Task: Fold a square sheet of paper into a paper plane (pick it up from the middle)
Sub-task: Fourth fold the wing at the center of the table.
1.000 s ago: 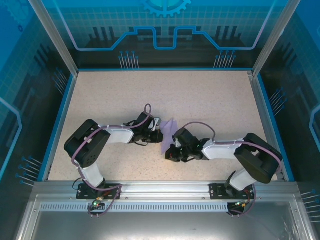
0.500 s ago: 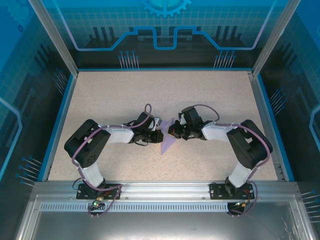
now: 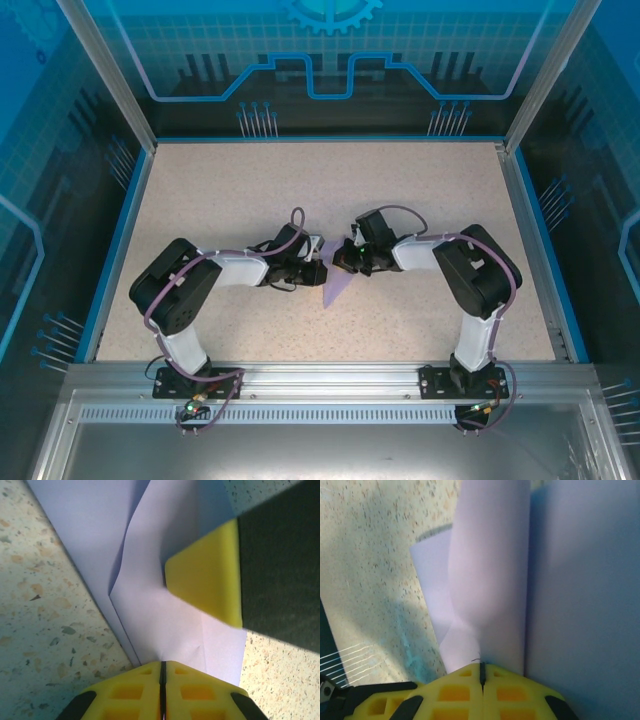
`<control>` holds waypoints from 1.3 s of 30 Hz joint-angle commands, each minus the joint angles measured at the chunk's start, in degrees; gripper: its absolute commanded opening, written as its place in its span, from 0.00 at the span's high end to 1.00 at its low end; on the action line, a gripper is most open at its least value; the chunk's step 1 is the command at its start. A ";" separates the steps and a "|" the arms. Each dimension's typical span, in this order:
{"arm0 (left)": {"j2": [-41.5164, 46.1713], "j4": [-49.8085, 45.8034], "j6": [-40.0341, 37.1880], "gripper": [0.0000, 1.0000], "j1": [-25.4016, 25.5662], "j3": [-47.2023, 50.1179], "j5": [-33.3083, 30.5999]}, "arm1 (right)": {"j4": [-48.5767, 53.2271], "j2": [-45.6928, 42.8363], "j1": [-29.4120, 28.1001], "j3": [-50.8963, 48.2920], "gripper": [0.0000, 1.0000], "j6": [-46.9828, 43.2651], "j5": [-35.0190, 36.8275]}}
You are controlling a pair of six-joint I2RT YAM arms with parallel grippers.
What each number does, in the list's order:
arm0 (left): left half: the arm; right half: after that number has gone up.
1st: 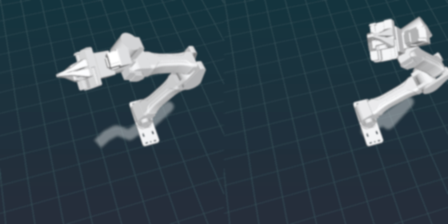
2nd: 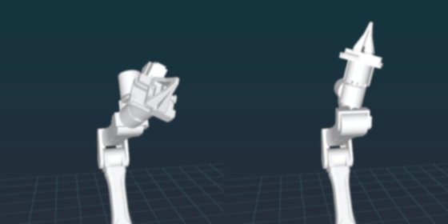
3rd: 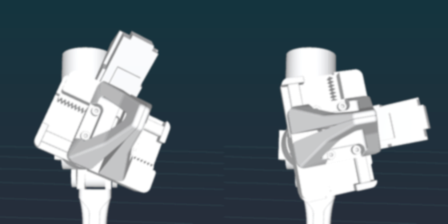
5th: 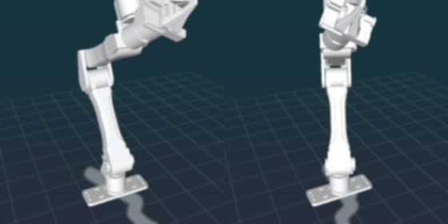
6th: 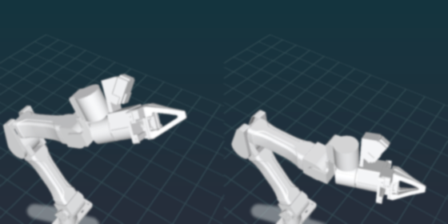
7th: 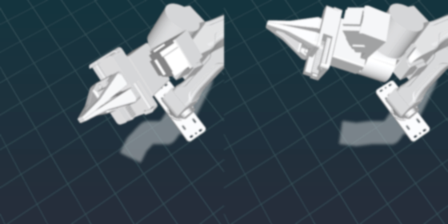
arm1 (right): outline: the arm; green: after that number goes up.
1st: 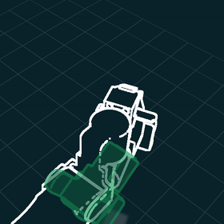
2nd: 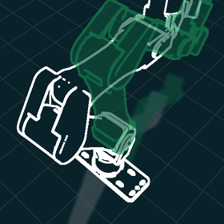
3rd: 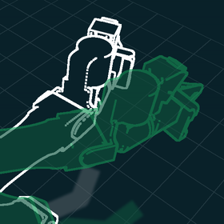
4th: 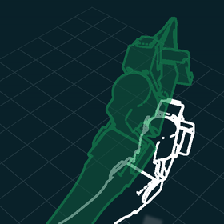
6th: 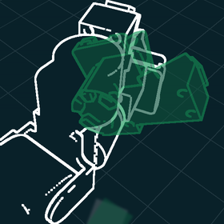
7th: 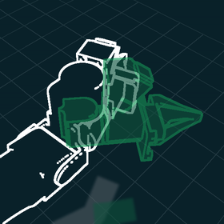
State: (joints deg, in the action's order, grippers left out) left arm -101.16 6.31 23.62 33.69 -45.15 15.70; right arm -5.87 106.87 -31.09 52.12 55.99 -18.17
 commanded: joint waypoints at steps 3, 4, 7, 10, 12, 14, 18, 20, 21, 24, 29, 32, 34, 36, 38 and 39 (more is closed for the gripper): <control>-3.78 -9.71 -2.95 0.90 -0.17 2.81 -8.82 | 7.38 -0.06 1.13 2.54 0.96 -6.56 10.48; -3.85 -9.81 -3.10 0.90 -0.14 2.87 -9.01 | 8.27 -0.07 1.21 3.01 0.96 -7.07 11.30; -4.13 -9.85 -3.47 0.90 -0.20 3.29 -9.89 | 8.99 0.13 2.07 3.62 0.96 -8.06 11.58; -4.10 -9.36 -3.57 0.91 -0.12 4.02 -9.81 | 8.24 -0.49 3.09 3.86 0.96 -8.48 10.68; -4.13 -9.21 -3.73 0.91 -0.17 4.20 -9.73 | 7.76 -0.91 3.48 4.26 0.96 -8.76 9.81; -4.13 -9.38 -4.09 0.91 -0.15 4.15 -9.65 | 7.68 -0.83 3.88 5.25 0.96 -9.49 8.67; -4.22 -9.65 -4.67 0.91 -0.19 3.91 -9.60 | 6.72 0.07 4.26 6.24 0.96 -9.35 6.13; -4.30 -9.86 -4.94 0.91 -0.13 3.75 -9.69 | 5.63 0.06 4.12 6.32 0.96 -8.82 4.27; -4.30 -9.82 -5.02 0.91 -0.17 3.75 -9.67 | 5.29 -0.02 3.80 6.17 0.96 -8.79 3.86; -4.59 -9.82 -5.23 0.91 -0.18 3.58 -9.55 | 5.53 0.28 3.49 6.95 0.96 -9.05 3.27; -4.77 -10.08 -5.44 0.92 -0.14 3.50 -9.46 | 6.44 2.87 4.14 8.60 0.96 -9.81 4.05; -4.58 -10.47 -5.75 0.91 -0.13 3.66 -9.59 | 6.81 4.54 4.79 9.38 0.96 -10.38 4.43; -4.61 -10.52 -5.85 0.91 -0.20 3.68 -9.68 | 6.77 5.42 5.14 9.86 0.96 -10.55 4.02; -4.53 -10.77 -5.84 0.92 -0.16 3.78 -9.66 | 7.31 5.96 5.24 10.39 0.96 -11.07 4.69; -4.44 -10.77 -5.86 0.92 -0.14 3.99 -9.57 | 7.67 6.63 5.62 10.89 0.96 -11.73 4.97; -4.39 -10.83 -5.94 0.92 -0.18 4.11 -9.65 | 7.76 7.00 6.05 11.14 0.97 -12.02 5.01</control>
State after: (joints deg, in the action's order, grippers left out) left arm -101.25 7.88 19.53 33.93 -44.84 13.15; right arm 0.23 111.94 -26.68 61.82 45.91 -14.09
